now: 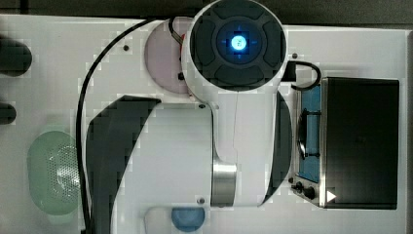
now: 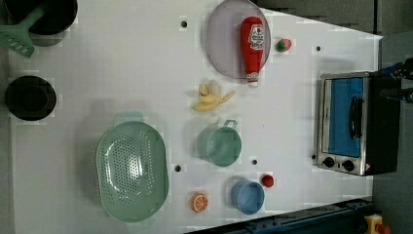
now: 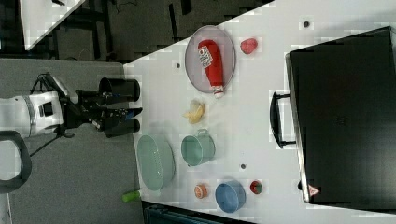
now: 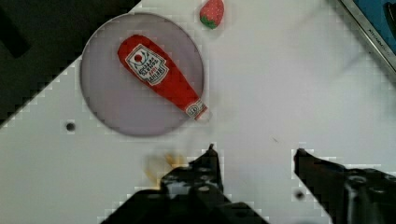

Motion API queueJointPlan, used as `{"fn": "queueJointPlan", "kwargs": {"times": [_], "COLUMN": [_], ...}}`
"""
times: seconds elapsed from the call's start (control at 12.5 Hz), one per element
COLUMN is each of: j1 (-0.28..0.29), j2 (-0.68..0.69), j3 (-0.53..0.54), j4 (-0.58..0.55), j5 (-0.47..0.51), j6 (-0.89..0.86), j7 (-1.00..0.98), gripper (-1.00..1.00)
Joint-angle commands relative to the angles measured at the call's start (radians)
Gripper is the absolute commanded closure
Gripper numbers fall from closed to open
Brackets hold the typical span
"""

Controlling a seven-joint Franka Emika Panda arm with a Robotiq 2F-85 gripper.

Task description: Pick ketchup from plate and place it on table.

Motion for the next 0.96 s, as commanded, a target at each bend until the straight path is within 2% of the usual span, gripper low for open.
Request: {"fn": "queueJointPlan", "kwargs": {"times": [0.08,0.24,0.96], "j1": [-0.091,-0.088,-0.069], "j2": [-0.152,-0.13,0.171], "j3": [0.04,0.043,0.087], "j4": [-0.065,-0.067,-0.06], "j5": [0.008,0.008,0.008], "j6": [-0.148,-0.141,0.07], "j7": [0.029,0.028,-0.182], "gripper": [-0.6,-0.99,-1.0]}}
